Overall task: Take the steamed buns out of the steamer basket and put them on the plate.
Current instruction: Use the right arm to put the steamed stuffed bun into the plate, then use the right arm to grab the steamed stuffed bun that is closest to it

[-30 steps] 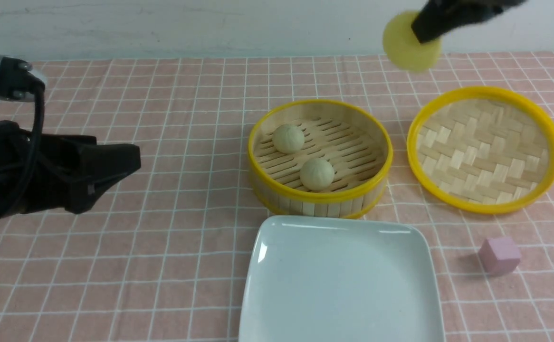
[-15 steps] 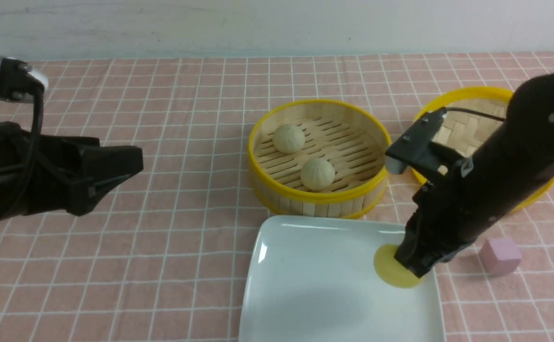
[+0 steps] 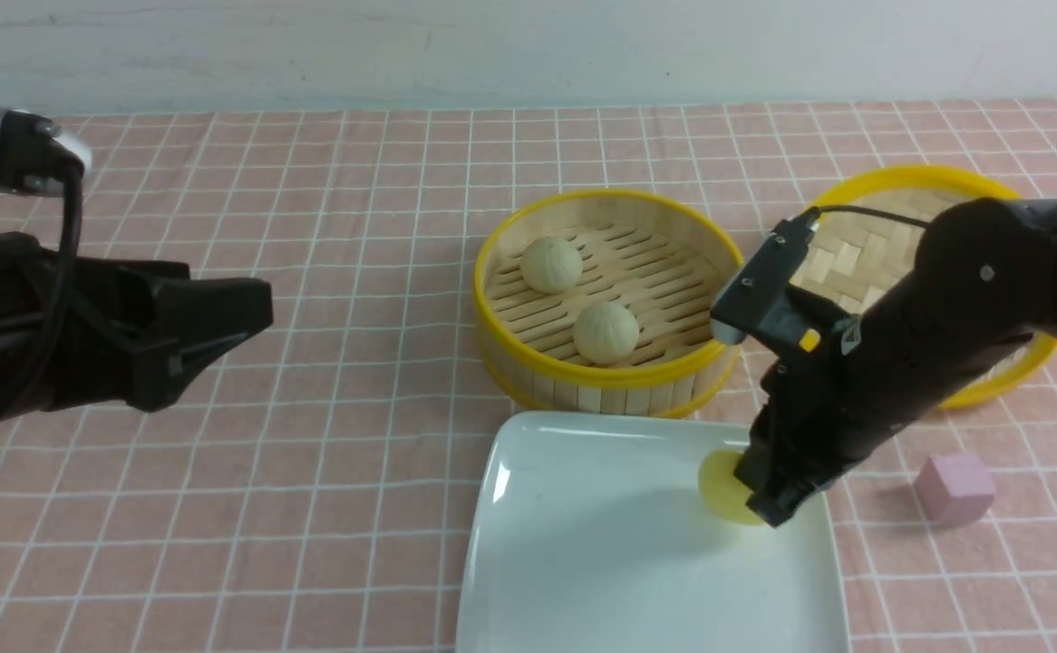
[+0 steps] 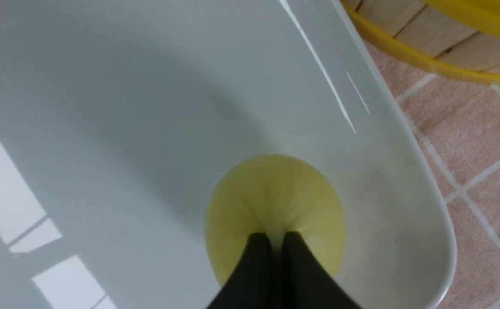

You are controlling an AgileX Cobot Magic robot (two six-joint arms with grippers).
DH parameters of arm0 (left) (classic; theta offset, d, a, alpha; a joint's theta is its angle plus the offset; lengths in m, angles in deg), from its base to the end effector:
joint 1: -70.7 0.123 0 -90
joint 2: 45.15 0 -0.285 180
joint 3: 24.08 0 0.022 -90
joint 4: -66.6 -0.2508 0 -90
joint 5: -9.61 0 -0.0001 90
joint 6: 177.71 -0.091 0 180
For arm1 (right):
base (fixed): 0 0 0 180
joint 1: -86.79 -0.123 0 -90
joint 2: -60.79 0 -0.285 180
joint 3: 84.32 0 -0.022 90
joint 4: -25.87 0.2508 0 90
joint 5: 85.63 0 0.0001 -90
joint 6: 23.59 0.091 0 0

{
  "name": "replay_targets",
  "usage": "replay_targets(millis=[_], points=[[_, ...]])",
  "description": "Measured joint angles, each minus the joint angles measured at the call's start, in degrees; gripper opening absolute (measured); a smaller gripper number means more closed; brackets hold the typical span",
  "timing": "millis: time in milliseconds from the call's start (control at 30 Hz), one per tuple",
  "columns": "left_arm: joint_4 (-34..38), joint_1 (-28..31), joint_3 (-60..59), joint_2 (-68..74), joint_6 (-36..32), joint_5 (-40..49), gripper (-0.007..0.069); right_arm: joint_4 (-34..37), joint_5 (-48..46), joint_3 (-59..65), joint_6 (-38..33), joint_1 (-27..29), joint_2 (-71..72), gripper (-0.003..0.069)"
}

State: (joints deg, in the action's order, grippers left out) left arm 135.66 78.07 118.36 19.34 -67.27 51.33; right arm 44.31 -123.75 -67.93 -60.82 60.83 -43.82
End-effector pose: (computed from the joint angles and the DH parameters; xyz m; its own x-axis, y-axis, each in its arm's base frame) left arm 0.1947 -0.0319 0.3140 -0.4376 0.0356 -0.8985 0.4892 0.8478 -0.2047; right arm 0.2907 0.1613 0.2059 -0.5781 -0.6994 -0.4203 -0.7769 0.6293 0.0212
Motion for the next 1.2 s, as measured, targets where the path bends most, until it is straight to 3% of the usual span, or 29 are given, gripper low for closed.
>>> replay_targets(millis=[233,367,433,467,567,633,933,1200], points=[[0.0,0.0,0.0,0.0,0.0,0.0,0.053,-0.88,0.4,0.0,0.0,0.0,-0.51,0.0064],[0.0,0.0,0.0,0.0,0.0,0.0,0.053,0.3,1.35,0.0,0.0,0.0,-0.17,0.0231],[0.0,0.0,0.0,0.0,0.0,0.0,0.053,0.48,1.67,0.0,0.0,0.0,0.27,0.0277],[0.0,0.0,0.0,0.0,0.0,0.0,0.053,0.71,2.28,0.0,0.0,0.0,1.28,0.034],[0.0,0.0,0.0,0.0,0.0,0.0,0.053,0.76,2.76,-0.82,0.0,0.0,4.7,0.0437],[0.0,0.0,0.0,0.0,0.0,0.0,0.053,0.76,2.76,-2.02,0.0,0.0,7.03,0.0463],[0.0,0.0,0.0,0.0,0.0,0.0,0.0528,2.76,2.76,-9.02,2.21,0.0,12.57,0.0424],[0.0,0.0,0.0,0.0,0.0,0.0,0.0526,4.43,3.94,-13.88,2.86,0.0,3.88,0.0393]])
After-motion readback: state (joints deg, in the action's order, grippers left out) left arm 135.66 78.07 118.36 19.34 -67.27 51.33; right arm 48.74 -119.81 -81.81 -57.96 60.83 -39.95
